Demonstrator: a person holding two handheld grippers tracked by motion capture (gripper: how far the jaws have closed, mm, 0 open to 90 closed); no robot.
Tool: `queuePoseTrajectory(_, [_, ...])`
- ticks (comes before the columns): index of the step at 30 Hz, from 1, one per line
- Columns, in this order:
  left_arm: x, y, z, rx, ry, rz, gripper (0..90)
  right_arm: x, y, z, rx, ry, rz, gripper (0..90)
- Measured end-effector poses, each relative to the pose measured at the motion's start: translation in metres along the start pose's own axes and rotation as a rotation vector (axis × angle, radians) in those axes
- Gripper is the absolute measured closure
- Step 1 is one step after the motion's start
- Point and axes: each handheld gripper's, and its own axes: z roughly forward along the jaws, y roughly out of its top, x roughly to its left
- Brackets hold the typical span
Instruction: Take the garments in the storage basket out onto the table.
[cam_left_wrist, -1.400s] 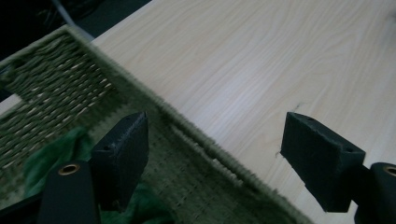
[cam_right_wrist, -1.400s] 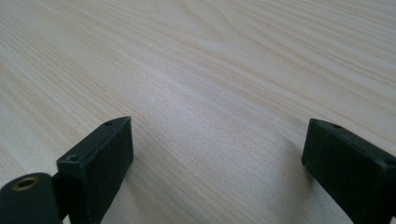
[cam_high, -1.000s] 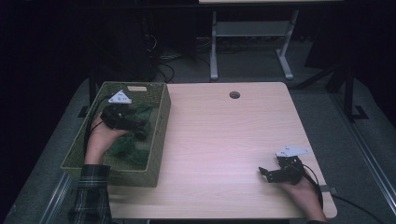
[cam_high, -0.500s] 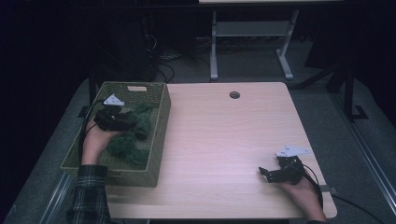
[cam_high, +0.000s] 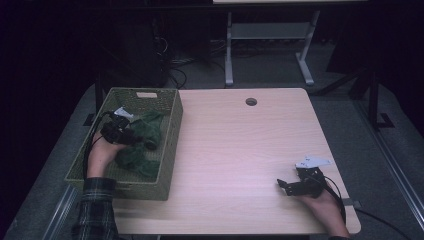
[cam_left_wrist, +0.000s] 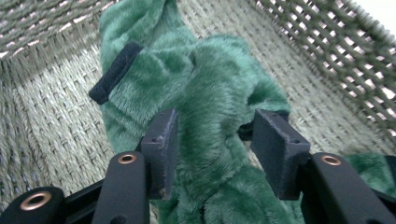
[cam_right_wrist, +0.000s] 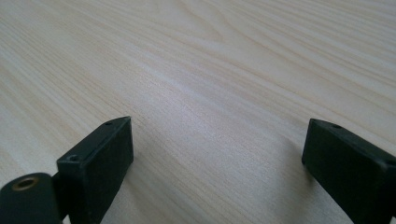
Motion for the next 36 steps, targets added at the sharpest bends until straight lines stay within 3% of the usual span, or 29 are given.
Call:
queuePoseTrajectory(5, [0.002,-0.003,0.004,0.026,-0.003,0.005,53.4,0.0,0.0,0.0,0.0,0.0,0.0,8.6])
queuePoseTrajectory(11, [0.006,-0.007,0.011,0.06,-0.024,-0.021,57.3,0.0,0.0,0.0,0.0,0.0,0.0,8.6])
queuePoseTrajectory(20, [0.006,-0.009,0.013,0.089,-0.065,-0.059,79.1,0.0,0.0,0.0,0.0,0.0,0.0,8.6])
queuePoseTrajectory(23, [0.007,-0.009,0.012,0.091,-0.072,-0.07,82.5,0.0,0.0,0.0,0.0,0.0,-0.001,8.6])
queuePoseTrajectory(28, [0.009,-0.007,0.006,0.071,-0.083,-0.105,84.2,0.0,0.0,0.0,0.0,0.0,0.0,8.6])
queuePoseTrajectory(31, [0.009,-0.006,-0.002,0.018,-0.108,-0.138,84.9,0.0,0.0,0.0,0.0,0.0,0.0,8.6])
queuePoseTrajectory(36, [0.01,-0.003,-0.01,-0.008,-0.125,-0.137,84.9,0.0,0.0,0.0,0.0,0.0,0.0,8.6])
